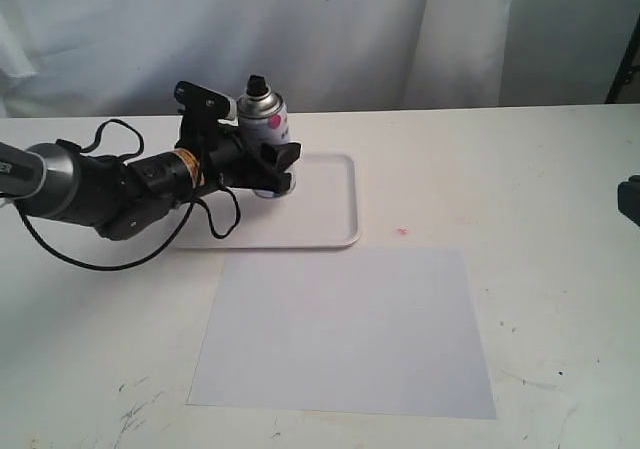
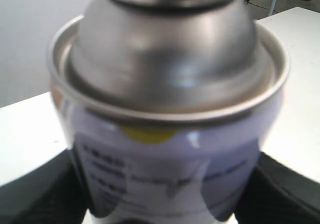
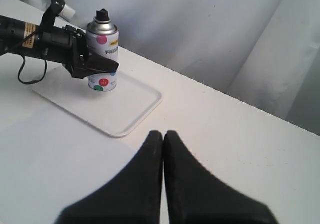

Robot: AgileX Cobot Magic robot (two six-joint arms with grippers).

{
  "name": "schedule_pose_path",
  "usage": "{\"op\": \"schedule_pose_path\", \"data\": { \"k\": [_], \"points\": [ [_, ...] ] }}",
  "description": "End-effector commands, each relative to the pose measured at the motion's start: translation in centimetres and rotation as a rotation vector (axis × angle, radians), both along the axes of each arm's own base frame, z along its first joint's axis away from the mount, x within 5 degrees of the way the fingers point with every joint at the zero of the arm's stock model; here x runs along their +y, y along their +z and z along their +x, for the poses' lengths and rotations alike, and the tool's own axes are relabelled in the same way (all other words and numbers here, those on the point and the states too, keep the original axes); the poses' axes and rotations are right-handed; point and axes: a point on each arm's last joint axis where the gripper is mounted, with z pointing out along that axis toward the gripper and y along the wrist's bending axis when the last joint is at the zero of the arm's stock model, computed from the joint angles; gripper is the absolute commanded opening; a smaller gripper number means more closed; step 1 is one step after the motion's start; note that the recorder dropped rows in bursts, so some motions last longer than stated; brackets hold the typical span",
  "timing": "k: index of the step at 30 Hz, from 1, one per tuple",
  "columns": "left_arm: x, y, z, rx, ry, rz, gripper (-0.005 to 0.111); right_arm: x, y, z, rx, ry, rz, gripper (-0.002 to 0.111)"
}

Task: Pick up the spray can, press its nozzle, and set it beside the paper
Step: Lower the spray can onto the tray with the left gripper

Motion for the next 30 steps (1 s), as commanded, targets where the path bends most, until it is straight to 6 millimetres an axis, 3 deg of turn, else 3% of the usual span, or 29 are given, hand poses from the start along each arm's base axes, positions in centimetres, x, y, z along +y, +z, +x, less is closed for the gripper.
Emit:
{"op": "schedule_pose_path", "data": {
  "k": [1, 9, 17, 30],
  "points": [
    [-0.4, -0.6, 0.2, -0.045, -0.026, -0.039, 0.0, -0.1, 0.0, -0.1, -0.013, -0.008, 0.006, 0.0],
    [-0.4, -1.0, 0.2, -0.14, -0.063, 0.041, 0.002, -0.1, 0.0, 0.0, -0.015, -0.009, 0.007, 0.0],
    [-0.5, -1.0, 0.2, -0.125, -0.057, 0.016, 0.024, -0.1, 0.0, 0.0, -0.013, -0.01, 0.01, 0.0],
    [-0.3, -2.2, 0.1, -0.053, -0.038, 0.029, 0.025, -0.1, 0.1, 0.0, -0.014, -0.011, 0.011, 0.0]
  ]
}}
